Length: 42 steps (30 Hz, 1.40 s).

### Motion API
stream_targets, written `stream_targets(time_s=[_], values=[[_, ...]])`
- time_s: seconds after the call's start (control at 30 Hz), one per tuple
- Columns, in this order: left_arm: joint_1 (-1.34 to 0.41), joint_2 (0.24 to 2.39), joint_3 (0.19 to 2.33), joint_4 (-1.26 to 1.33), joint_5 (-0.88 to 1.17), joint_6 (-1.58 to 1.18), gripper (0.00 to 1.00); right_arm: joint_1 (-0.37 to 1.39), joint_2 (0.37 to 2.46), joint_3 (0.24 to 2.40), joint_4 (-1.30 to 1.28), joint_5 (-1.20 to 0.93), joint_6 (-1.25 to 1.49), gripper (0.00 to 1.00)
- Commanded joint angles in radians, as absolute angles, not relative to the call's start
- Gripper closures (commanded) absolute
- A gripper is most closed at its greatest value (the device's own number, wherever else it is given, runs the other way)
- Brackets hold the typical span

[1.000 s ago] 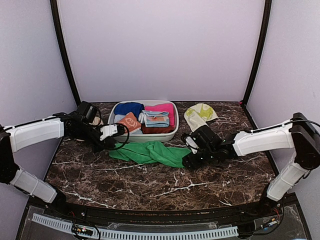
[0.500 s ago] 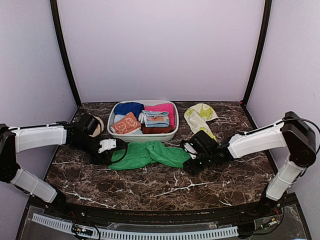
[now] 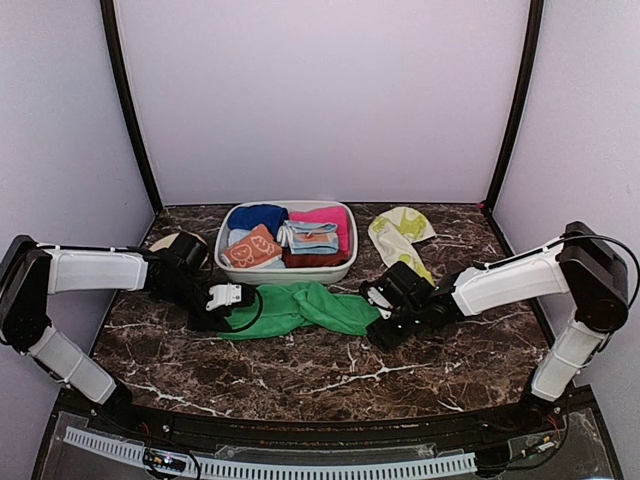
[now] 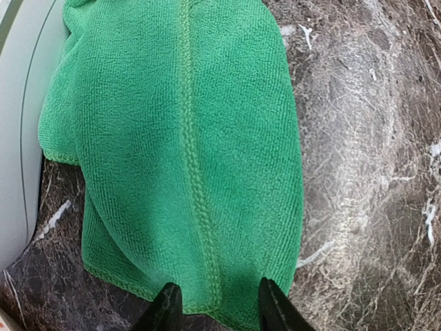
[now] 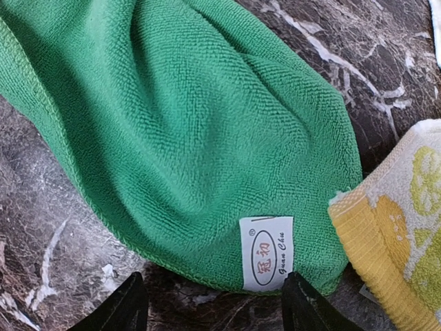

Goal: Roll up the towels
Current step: Pick up the towel from the center of the board.

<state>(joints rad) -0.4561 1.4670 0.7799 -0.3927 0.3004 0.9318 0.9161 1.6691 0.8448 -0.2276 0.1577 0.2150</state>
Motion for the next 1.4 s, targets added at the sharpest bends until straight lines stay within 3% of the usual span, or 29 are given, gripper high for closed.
stream_targets(time_s=[0.0, 0.2, 0.37, 0.53, 0.77, 1.0, 1.2, 1.37], values=[[-0.463, 1.469, 0.764, -0.338, 0.268, 0.948, 0.63, 0.925, 1.643, 0.86, -0.235, 0.168, 0.224, 0.35], [-0.464, 1.466, 0.763, -0.387, 0.288, 0.955, 0.73, 0.925, 1.628, 0.852, -0.238, 0.173, 0.229, 0.39], [-0.463, 1.473, 0.76, -0.449, 0.274, 0.973, 0.61, 0.925, 1.617, 0.848, -0.245, 0.174, 0.226, 0.39], [-0.464, 1.488, 0.755, -0.407, 0.246, 0.968, 0.58, 0.924, 1.615, 0.856, -0.246, 0.173, 0.226, 0.39], [-0.463, 1.509, 0.731, -0.279, 0.18, 0.955, 0.67, 0.924, 1.602, 0.858, -0.253, 0.17, 0.233, 0.41], [-0.464, 1.486, 0.773, -0.338, 0.193, 0.916, 0.77, 0.924, 1.576, 0.853, -0.257, 0.172, 0.232, 0.43], [-0.463, 1.454, 0.863, -0.437, 0.283, 0.87, 0.72, 0.923, 1.588, 0.858, -0.242, 0.16, 0.234, 0.44], [-0.463, 1.48, 0.853, -0.401, 0.25, 0.88, 0.75, 0.924, 1.588, 0.856, -0.242, 0.156, 0.238, 0.45]])
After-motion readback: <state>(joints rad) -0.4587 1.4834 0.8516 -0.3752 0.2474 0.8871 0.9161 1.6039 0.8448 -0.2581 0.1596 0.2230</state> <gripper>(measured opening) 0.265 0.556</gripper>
